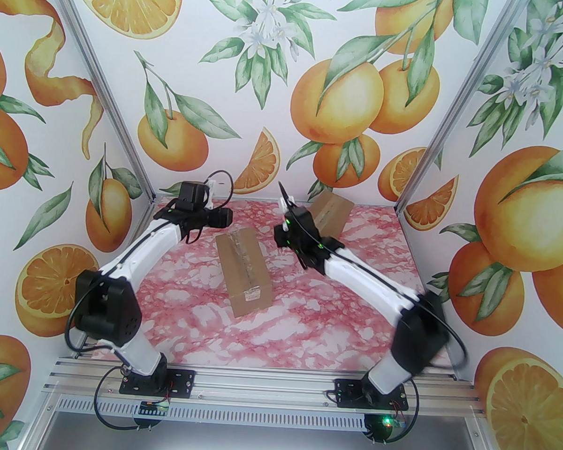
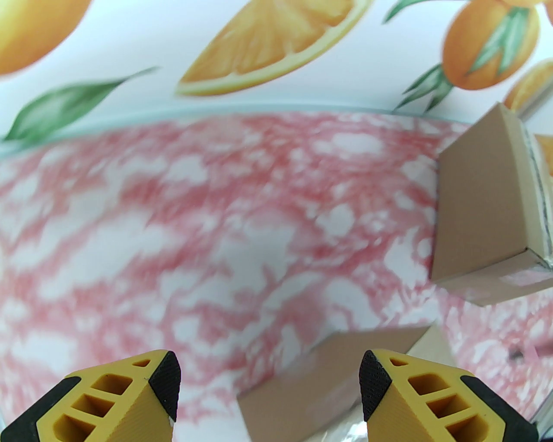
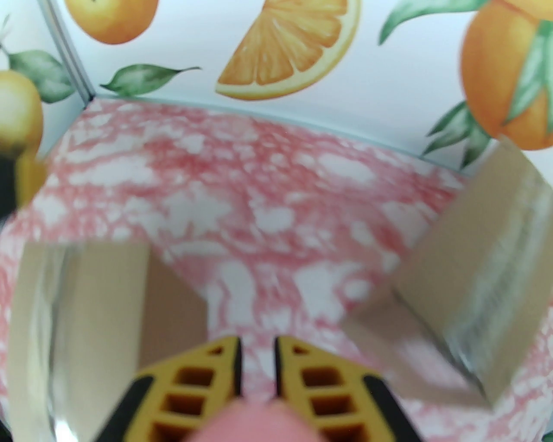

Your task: Unpack the express box

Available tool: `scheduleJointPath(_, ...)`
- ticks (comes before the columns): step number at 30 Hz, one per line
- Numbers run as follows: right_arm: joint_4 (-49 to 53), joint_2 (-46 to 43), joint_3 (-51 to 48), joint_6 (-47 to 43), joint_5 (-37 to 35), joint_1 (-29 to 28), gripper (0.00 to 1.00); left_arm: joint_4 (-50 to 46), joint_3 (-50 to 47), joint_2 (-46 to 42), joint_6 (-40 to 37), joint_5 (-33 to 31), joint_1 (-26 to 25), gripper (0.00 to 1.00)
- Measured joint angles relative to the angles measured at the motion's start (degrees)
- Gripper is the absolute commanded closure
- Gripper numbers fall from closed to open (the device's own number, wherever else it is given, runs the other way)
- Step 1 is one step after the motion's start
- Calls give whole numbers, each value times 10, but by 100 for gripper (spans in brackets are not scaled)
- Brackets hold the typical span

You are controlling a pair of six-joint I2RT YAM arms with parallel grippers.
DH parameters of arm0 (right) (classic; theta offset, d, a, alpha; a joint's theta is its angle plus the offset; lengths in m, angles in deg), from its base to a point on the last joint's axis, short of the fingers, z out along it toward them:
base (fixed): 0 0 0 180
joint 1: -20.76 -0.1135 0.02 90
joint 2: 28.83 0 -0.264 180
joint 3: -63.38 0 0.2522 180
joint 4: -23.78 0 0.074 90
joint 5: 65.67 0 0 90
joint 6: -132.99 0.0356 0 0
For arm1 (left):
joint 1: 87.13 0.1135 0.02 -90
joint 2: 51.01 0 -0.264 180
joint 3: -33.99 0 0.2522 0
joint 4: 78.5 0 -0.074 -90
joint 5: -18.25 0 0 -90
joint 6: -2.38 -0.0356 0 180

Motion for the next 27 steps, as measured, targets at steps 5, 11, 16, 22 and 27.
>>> scheduleJointPath(5, 0, -75, -106, -38, -7, -78, 100, -10, 34, 59, -12, 43, 0, 28)
scheduleJointPath(11, -1, -120, -200, -42, -1, -101, 100, -27, 36, 87, -12, 69, 1, 28)
scheduleJointPath(16, -12, -168, -245, -61, 32, -109, 100, -34, 38, 91, -8, 76, 2, 28)
scheduleJointPath(22, -60, -155, -263, -100, 79, -122, 100, -32, 37, 91, -4, 76, 6, 28)
scheduleJointPath(27, -124, -74, -245, -120, 82, -124, 100, 4, -4, 75, 19, 66, 17, 28)
